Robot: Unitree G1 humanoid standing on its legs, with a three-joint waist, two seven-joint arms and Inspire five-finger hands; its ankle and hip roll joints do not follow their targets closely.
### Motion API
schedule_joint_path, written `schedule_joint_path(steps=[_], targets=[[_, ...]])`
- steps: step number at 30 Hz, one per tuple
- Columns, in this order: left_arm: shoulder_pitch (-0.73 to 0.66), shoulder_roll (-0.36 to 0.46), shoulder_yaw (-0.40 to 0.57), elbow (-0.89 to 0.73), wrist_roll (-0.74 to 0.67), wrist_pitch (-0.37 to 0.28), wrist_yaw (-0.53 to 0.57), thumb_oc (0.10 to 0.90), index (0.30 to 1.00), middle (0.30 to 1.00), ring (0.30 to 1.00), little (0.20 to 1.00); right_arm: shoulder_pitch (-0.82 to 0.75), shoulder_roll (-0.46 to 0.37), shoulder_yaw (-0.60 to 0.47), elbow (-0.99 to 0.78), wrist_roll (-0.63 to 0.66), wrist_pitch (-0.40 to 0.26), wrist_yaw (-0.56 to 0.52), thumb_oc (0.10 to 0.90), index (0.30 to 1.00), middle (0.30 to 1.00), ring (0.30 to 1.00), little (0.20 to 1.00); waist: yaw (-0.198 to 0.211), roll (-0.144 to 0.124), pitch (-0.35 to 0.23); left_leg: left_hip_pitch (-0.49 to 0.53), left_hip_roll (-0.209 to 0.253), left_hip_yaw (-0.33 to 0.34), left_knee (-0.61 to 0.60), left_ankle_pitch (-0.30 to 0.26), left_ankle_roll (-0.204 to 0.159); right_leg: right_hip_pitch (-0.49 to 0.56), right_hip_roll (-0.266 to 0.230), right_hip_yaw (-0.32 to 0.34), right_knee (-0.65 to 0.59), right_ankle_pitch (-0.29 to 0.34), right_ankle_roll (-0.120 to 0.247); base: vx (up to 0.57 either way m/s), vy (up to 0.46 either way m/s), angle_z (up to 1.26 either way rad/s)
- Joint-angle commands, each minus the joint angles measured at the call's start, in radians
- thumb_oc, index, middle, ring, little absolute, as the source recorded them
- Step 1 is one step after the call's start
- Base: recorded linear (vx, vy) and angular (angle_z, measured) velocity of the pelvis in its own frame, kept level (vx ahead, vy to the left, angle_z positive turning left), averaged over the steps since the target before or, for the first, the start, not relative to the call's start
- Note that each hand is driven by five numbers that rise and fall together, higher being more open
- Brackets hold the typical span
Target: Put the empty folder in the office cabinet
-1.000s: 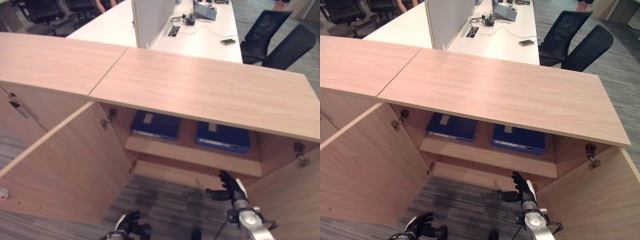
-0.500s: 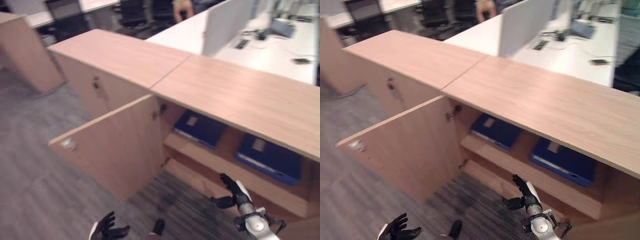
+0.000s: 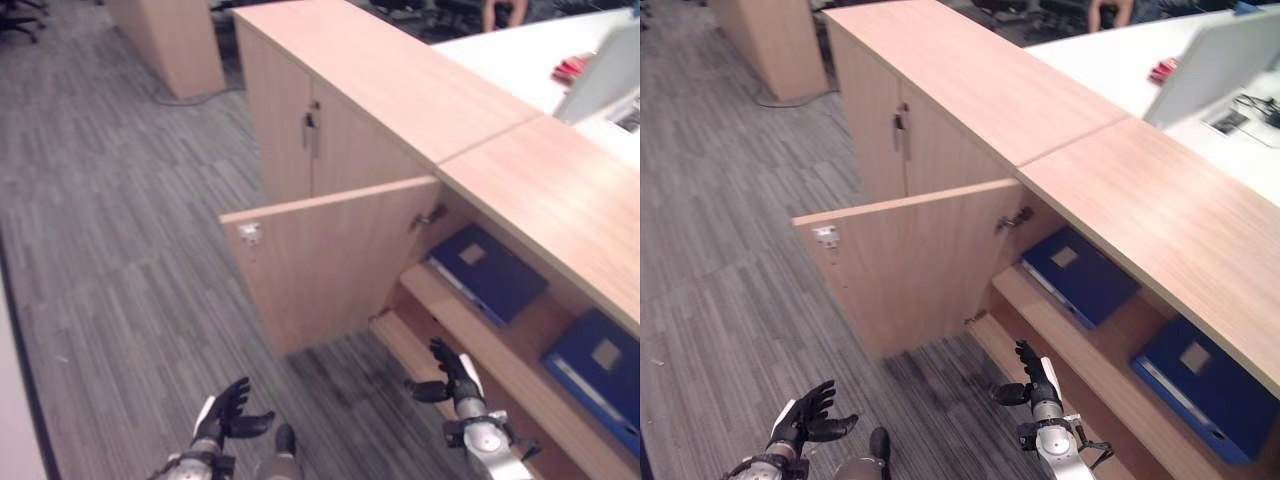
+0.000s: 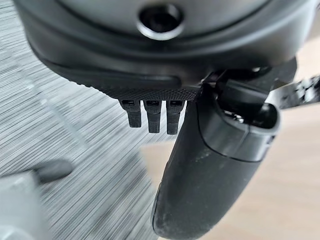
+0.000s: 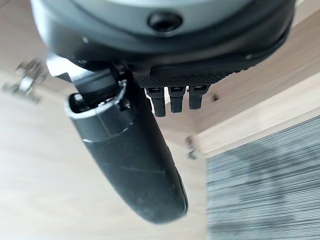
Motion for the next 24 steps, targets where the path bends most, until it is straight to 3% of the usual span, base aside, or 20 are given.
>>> schedule_joint_path(steps=[1, 2, 3, 4, 5, 6, 8, 12, 16, 20, 24], targets=[[0.002, 0.039, -0.027, -0.086, 0.03, -0.067, 0.01, 0.8, 0.9, 0.9, 0.9, 0.9, -0.073, -0.056, -0.035, -0.057, 0.019, -0.055, -0.033, 0.8, 0.9, 0.9, 0.9, 0.9, 0.012, 0.055, -0.032, 0.06, 0.021, -0.033, 0.018, -0.078, 0.013, -0.103, -0.045, 0.103, 0.263, 0.075, 0.117, 0.08, 0.167, 0.41], [-0.005, 0.045, -0.031, -0.086, 0.04, -0.067, 0.019, 0.8, 0.9, 0.9, 0.9, 0.9, -0.069, -0.053, -0.04, -0.065, 0.023, -0.057, -0.036, 0.8, 0.9, 0.9, 0.9, 0.9, 0.003, 0.063, -0.026, 0.068, 0.018, -0.052, 0.011, -0.079, 0.017, -0.137, -0.024, 0.159, 0.297, 0.066, 0.118, 0.14, 0.202, 0.4], [-0.022, 0.046, -0.046, -0.084, 0.045, -0.068, 0.026, 0.8, 0.9, 0.9, 0.9, 0.9, -0.065, -0.052, -0.045, -0.07, 0.034, -0.062, -0.039, 0.8, 0.9, 0.9, 0.9, 0.9, -0.019, 0.072, -0.024, 0.078, 0.008, -0.091, -0.002, -0.074, 0.019, -0.165, 0.036, 0.238, 0.293, 0.015, 0.101, 0.08, 0.091, 0.29], [-0.024, 0.045, -0.047, -0.084, 0.046, -0.068, 0.027, 0.8, 0.9, 0.9, 0.9, 0.9, -0.066, -0.052, -0.046, -0.07, 0.035, -0.062, -0.039, 0.8, 0.9, 0.9, 0.9, 0.9, -0.018, 0.074, -0.026, 0.074, 0.011, -0.091, -0.003, -0.071, 0.019, -0.167, 0.039, 0.237, 0.289, 0.019, 0.099, 0.16, 0.066, 0.76], [-0.043, 0.041, -0.062, -0.096, 0.035, -0.074, 0.03, 0.8, 0.9, 0.9, 0.9, 0.9, -0.06, -0.056, -0.052, -0.065, 0.062, -0.07, -0.048, 0.8, 0.9, 0.9, 0.9, 0.9, -0.044, 0.087, -0.022, 0.091, -0.005, -0.153, -0.028, -0.063, 0.012, -0.198, 0.134, 0.333, 0.224, -0.079, 0.074, 0.15, -0.001, 0.99], [-0.053, 0.043, -0.074, -0.105, 0.027, -0.079, 0.031, 0.8, 0.9, 0.9, 0.9, 0.9, -0.059, -0.063, -0.052, -0.066, 0.074, -0.073, -0.054, 0.8, 0.9, 0.9, 0.9, 0.9, -0.054, 0.081, -0.015, 0.089, -0.022, -0.182, -0.024, -0.064, 0.006, -0.19, 0.161, 0.36, 0.147, -0.111, 0.061, 0.19, -0.022, 1.35], [-0.065, 0.043, -0.076, -0.13, 0.017, -0.084, 0.023, 0.8, 0.9, 0.9, 0.9, 0.9, -0.03, -0.073, -0.061, -0.08, 0.07, -0.076, -0.051, 0.8, 0.9, 0.9, 0.9, 0.9, -0.065, 0.06, -0.034, 0.09, -0.059, -0.244, -0.047, -0.06, -0.004, -0.131, 0.197, 0.393, -0.034, -0.112, 0.038, 0.14, -0.105, 0.8], [-0.055, 0.039, -0.058, -0.163, 0.016, -0.087, 0.023, 0.8, 0.9, 0.9, 0.9, 0.9, 0.004, -0.076, -0.079, -0.077, 0.065, -0.071, -0.042, 0.8, 0.9, 0.9, 0.9, 0.9, -0.068, 0.066, -0.075, 0.118, -0.06, -0.26, -0.095, -0.05, -0.018, -0.08, 0.216, 0.374, -0.112, -0.084, 0.04, 0.12, -0.073, 1.06], [-0.018, 0.03, -0.027, -0.22, 0.011, -0.092, 0.021, 0.8, 0.9, 0.9, 0.9, 0.9, 0.03, -0.074, -0.079, -0.069, 0.059, -0.068, -0.031, 0.8, 0.9, 0.9, 0.9, 0.9, -0.064, 0.066, -0.102, 0.158, -0.044, -0.247, -0.13, -0.04, -0.037, -0.012, 0.222, 0.359, -0.218, -0.047, 0.042, 0.1, -0.066, 0.0], [-0.011, 0.03, -0.012, -0.229, 0.012, -0.09, 0.02, 0.8, 0.9, 0.9, 0.9, 0.9, 0.047, -0.071, -0.083, -0.076, 0.064, -0.069, -0.021, 0.8, 0.9, 0.9, 0.9, 0.9, -0.067, 0.065, -0.108, 0.17, -0.037, -0.24, -0.134, -0.043, -0.045, 0.004, 0.228, 0.358, -0.242, -0.04, 0.041, 0.04, -0.052, -0.11], [-0.052, 0.026, 0.0, -0.214, 0.01, -0.087, 0.027, 0.8, 0.9, 0.9, 0.9, 0.9, 0.081, -0.062, -0.081, -0.069, 0.069, -0.065, -0.002, 0.8, 0.9, 0.9, 0.9, 0.9, -0.098, 0.077, -0.117, 0.205, -0.024, -0.235, -0.134, -0.056, -0.056, 0.022, 0.234, 0.373, -0.252, -0.048, 0.036, 0.07, -0.072, -0.07]])
